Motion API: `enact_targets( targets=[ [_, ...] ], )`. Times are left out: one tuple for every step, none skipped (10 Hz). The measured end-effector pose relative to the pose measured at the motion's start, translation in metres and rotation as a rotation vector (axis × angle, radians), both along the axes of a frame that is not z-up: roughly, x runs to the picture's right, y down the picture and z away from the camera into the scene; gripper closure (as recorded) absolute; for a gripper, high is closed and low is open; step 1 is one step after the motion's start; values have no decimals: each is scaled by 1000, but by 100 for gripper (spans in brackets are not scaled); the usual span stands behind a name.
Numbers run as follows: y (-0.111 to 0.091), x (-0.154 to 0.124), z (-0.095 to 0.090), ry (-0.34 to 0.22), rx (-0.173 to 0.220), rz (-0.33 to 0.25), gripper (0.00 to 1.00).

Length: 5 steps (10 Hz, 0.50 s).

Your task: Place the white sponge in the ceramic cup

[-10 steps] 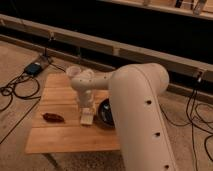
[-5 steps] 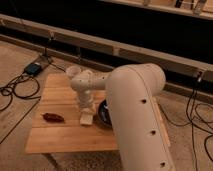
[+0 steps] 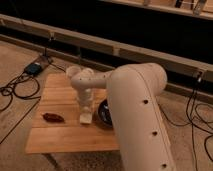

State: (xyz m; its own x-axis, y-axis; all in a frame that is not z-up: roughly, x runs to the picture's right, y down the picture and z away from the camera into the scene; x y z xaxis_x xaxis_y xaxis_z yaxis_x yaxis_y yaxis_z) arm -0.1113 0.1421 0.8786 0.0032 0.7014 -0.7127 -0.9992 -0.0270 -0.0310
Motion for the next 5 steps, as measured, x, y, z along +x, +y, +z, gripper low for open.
enact_targets(
  targets=[
    [-7, 1, -5, -1, 14, 1, 100],
    [-17, 3, -9, -3, 37, 1, 100],
    [-34, 4, -18, -12, 78, 4, 100],
    [-48, 4, -24, -21, 111, 3, 100],
    [-65, 4, -33, -36, 152, -2, 100]
  ],
)
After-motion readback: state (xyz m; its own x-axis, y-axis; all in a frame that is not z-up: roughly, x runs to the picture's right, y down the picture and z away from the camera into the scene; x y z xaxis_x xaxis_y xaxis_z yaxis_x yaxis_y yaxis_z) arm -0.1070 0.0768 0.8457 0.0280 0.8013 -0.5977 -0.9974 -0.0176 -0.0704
